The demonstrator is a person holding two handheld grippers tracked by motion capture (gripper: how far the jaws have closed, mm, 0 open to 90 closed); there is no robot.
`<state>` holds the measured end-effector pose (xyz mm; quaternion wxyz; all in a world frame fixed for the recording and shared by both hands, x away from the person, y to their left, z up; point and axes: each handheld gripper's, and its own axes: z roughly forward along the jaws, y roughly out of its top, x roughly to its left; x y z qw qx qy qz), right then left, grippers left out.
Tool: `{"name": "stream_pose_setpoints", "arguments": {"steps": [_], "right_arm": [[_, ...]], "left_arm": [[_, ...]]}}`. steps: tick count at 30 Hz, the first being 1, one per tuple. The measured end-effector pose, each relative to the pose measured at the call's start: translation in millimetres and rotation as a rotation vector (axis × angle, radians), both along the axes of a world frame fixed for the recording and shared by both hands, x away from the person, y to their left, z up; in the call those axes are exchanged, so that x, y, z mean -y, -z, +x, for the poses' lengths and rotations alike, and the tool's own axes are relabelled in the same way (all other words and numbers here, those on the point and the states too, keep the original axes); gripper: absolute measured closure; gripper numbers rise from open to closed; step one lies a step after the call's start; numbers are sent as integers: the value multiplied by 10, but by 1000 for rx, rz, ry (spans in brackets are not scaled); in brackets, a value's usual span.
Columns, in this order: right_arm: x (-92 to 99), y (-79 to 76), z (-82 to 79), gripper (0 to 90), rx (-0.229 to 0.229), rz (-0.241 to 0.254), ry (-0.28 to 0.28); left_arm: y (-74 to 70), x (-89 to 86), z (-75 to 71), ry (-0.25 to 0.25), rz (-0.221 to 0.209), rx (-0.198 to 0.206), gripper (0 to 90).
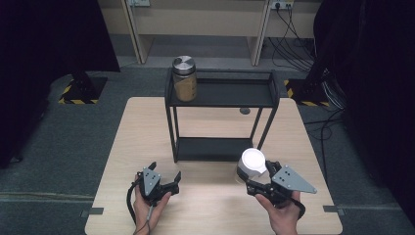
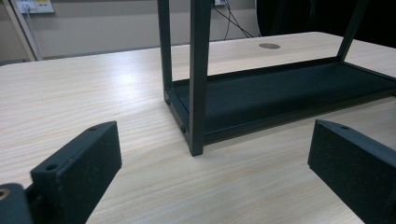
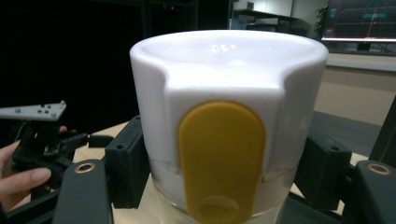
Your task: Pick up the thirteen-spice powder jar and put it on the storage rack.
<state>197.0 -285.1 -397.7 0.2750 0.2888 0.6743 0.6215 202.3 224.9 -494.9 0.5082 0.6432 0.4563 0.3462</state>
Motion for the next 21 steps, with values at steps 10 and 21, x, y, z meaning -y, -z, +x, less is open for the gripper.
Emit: {"name": "stream_pose_setpoints", "arguments": {"steps": [10,21], "right_arm": [[-52,-126,55,306,39,29,8],[-61,-290,124,306,78,54,26]], "left_arm": [[0,-4,-1,-1,-3,-1,20],[-1,-1,1,1,0,-1,20]]}}
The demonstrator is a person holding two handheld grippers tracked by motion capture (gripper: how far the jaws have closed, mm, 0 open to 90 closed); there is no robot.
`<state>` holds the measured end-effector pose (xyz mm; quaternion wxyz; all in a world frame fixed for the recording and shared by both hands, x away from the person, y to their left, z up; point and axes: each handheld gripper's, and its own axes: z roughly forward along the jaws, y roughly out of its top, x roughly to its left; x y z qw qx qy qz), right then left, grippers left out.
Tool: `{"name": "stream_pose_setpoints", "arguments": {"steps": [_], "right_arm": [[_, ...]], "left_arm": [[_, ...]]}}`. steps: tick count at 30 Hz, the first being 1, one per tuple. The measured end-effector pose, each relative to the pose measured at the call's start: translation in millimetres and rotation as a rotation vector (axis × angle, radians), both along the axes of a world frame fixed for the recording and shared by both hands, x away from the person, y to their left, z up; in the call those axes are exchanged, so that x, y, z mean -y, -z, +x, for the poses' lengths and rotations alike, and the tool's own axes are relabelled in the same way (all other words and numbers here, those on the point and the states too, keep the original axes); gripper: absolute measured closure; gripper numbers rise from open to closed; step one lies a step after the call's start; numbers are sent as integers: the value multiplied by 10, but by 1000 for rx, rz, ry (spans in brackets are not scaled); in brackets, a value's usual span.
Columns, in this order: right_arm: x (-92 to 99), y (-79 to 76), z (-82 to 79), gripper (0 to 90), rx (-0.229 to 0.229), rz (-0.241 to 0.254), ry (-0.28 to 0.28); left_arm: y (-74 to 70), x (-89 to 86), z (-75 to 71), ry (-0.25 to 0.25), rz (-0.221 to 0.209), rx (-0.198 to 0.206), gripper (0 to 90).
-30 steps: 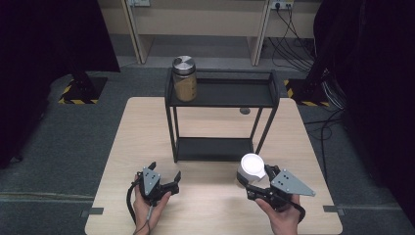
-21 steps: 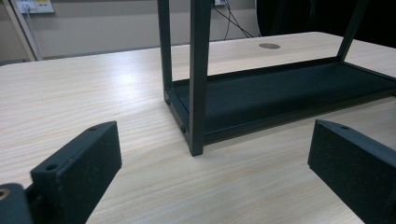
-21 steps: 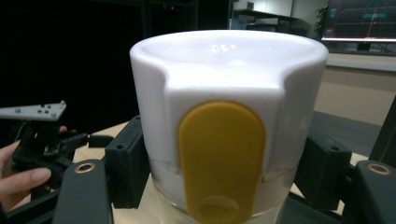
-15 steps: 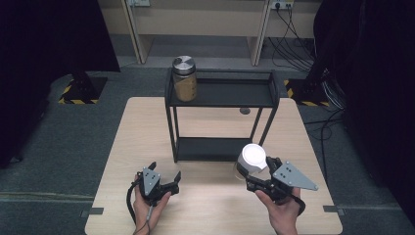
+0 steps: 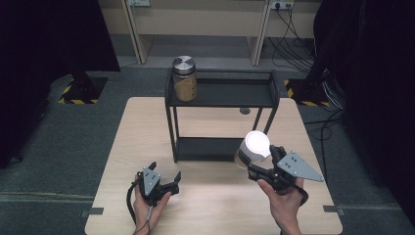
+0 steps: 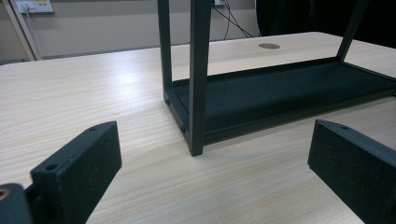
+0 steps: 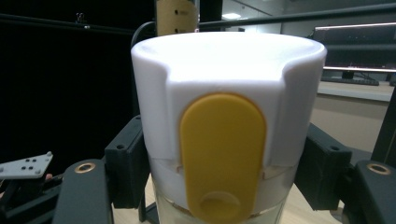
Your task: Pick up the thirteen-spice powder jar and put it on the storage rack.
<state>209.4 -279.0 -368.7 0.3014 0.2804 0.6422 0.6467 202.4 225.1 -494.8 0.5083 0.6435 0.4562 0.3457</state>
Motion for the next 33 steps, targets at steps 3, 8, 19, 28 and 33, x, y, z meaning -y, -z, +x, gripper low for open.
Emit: {"name": "stream_pose_setpoints", "arguments": {"steps": [3,8,19,28,33], "right_arm": [[-10,-16,35,306,0,7,3],[-33,-61,81,306,7,10,4],[-102,-332,147,306,53,-3,1],[-130,-509,211,306,62,16,-3],[-141,-615,265,306,64,14,-10]], "left_arm": [[1,-4,0,0,-3,0,20],[0,-2,1,0,-1,0,20],[-3,2,-1,2,4,0,20],[-4,-12,7,3,-6,-5,20],[-7,-2,6,5,4,-3,20]]}}
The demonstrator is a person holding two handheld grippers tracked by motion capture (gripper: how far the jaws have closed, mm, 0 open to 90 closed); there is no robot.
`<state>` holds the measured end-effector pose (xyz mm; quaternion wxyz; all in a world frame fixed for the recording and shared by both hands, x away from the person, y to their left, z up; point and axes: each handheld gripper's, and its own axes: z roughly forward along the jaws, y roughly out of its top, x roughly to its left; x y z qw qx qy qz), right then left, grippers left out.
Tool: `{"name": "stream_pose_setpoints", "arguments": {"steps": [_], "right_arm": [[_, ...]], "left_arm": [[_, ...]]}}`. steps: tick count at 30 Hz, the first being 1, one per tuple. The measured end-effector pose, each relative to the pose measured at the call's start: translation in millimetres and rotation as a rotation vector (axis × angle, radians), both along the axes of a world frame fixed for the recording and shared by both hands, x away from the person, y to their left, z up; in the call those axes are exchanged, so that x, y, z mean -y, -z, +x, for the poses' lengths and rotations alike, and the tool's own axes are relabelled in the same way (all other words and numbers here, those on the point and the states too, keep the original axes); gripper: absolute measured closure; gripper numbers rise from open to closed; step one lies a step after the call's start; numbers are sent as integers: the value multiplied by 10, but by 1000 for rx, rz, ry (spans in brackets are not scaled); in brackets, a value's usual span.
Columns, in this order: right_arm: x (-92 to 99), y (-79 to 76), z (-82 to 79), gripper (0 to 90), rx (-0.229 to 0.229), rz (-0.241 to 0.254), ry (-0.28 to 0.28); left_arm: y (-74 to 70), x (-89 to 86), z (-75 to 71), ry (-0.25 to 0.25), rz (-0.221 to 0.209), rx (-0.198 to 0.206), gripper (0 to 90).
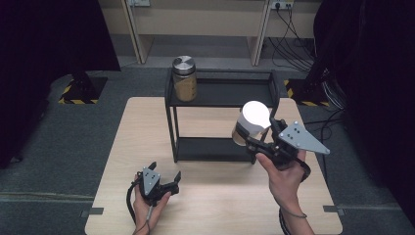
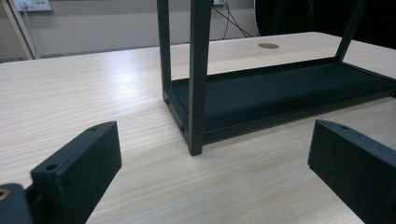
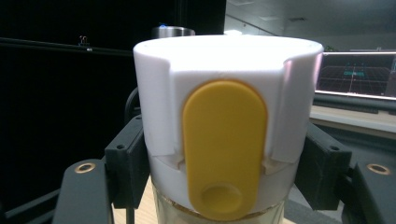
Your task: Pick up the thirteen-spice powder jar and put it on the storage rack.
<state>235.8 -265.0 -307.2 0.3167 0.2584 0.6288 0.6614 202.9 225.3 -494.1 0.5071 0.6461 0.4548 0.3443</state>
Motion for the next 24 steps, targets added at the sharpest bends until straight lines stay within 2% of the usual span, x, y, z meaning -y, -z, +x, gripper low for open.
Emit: {"name": "stream_pose_setpoints", "arguments": {"steps": [3,7,17,24], "right_arm": [[-10,-76,25,307,10,1,2],[-8,-183,82,307,2,22,-4],[-63,-470,222,307,18,17,18],[-95,-566,342,306,7,7,40]], "left_arm": [[-1,2,0,1,2,0,20],[0,-9,2,0,-7,-3,20],[-1,-5,2,2,-2,-2,20],[-3,-7,4,4,-1,-2,20]]}}
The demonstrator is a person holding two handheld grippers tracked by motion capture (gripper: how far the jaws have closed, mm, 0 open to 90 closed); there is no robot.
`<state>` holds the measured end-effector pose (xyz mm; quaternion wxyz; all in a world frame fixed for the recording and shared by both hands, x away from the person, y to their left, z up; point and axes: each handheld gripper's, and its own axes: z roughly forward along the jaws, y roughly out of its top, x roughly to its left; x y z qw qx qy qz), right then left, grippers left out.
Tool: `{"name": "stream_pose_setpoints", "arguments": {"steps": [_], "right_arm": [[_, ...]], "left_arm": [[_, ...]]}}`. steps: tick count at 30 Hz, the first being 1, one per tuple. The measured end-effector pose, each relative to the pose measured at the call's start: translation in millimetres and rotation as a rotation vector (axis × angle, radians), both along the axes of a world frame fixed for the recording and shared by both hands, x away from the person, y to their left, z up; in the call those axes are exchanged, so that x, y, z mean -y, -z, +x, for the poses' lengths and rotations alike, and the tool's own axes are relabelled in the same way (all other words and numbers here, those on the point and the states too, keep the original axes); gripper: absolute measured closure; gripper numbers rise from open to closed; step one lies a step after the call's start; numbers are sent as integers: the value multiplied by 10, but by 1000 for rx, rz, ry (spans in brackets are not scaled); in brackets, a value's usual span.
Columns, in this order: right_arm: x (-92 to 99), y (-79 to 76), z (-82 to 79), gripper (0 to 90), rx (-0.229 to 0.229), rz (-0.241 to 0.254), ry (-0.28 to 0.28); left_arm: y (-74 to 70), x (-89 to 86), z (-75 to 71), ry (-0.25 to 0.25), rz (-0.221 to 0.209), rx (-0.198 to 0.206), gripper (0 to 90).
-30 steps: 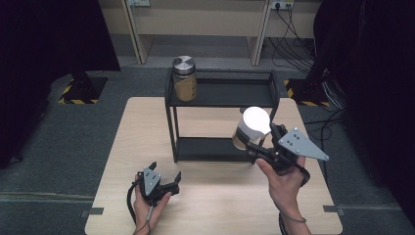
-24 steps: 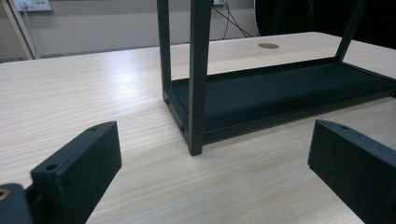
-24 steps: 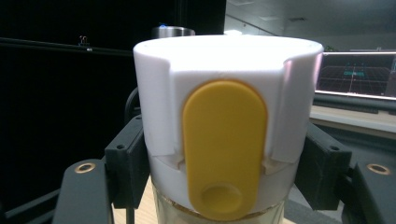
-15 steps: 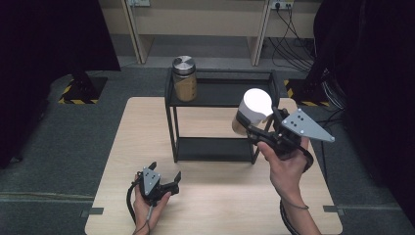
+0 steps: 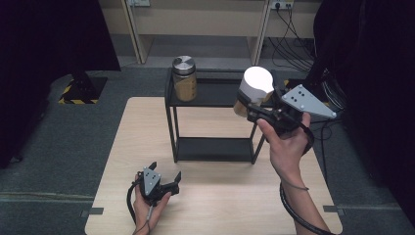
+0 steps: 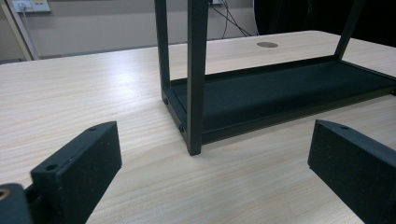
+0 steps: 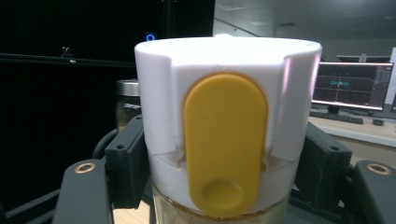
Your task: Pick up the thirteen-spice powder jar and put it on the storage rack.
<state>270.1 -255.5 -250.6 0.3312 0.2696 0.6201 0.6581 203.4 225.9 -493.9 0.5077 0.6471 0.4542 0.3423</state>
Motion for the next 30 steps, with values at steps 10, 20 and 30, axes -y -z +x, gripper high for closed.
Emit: {"name": "stream_pose_setpoints", "arguments": {"steps": [10,20,30], "right_arm": [[-33,-94,178,306,-28,-5,49],[-52,-155,336,306,-53,-20,63],[-82,-180,452,306,-81,-22,67]], "left_arm": [[-3,3,2,1,4,-1,20],[-2,4,2,2,5,1,20],[0,4,0,3,5,2,20]]}}
